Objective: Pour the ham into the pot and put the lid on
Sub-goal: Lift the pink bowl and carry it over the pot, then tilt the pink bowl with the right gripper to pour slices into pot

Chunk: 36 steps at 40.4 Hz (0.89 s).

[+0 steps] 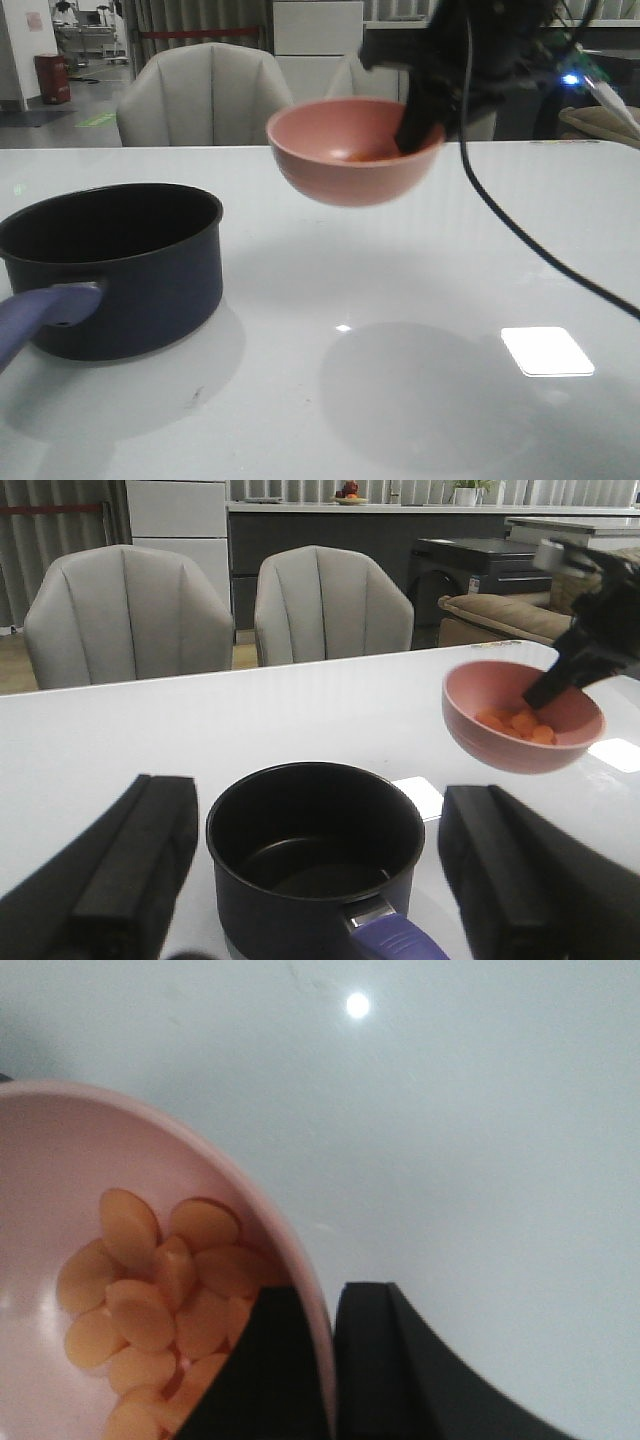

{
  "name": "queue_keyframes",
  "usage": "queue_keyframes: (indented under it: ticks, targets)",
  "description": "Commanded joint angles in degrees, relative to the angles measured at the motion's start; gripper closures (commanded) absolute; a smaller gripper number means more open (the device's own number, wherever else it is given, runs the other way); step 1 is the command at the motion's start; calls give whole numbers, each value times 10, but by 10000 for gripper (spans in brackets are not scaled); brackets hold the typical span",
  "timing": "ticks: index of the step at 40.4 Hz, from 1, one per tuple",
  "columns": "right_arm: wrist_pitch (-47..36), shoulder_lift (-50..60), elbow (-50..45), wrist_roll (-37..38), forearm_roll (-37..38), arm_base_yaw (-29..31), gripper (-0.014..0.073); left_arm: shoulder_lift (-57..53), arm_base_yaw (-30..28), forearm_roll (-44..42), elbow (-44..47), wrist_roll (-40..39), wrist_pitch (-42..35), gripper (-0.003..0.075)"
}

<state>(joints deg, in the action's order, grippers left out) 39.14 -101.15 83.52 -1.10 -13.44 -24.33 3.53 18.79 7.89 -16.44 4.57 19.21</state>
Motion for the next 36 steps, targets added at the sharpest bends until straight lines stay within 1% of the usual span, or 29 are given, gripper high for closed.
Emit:
queue_keyframes:
  ticks: [1, 5, 8, 14, 19, 23, 28, 31, 34, 36]
  targets:
    - [-32, 32, 56, -12, -9, -39, 457, 6, 4, 5, -16, -1, -42, 192]
    - [-62, 20, 82, -35, -8, -84, 457, 6, 4, 5, -16, -1, -42, 192]
    - [-103, 12, 85, -54, -4, -111, 457, 6, 4, 5, -16, -1, -42, 192]
    - [-211, -5, 77, -71, 1, -146, 457, 6, 4, 5, -16, -1, -42, 192]
    - [-357, -11, 42, -73, 1, -160, 457, 6, 4, 5, -16, -1, -42, 192]
    - [-489, -17, 1, -88, 19, -169, 457, 6, 4, 5, -16, -1, -42, 192]
    - [-642, -33, -51, -115, 47, -180, 457, 6, 4, 5, -16, -1, -42, 192]
    - [-720, -44, -76, -144, 48, -186, 457, 6, 4, 5, -16, -1, -42, 192]
    - [-765, -54, -85, -192, 48, -192, 457, 6, 4, 5, -16, -1, -42, 192]
    - [-777, -60, -85, -228, 48, -198, 457, 6, 4, 5, -16, -1, -42, 192]
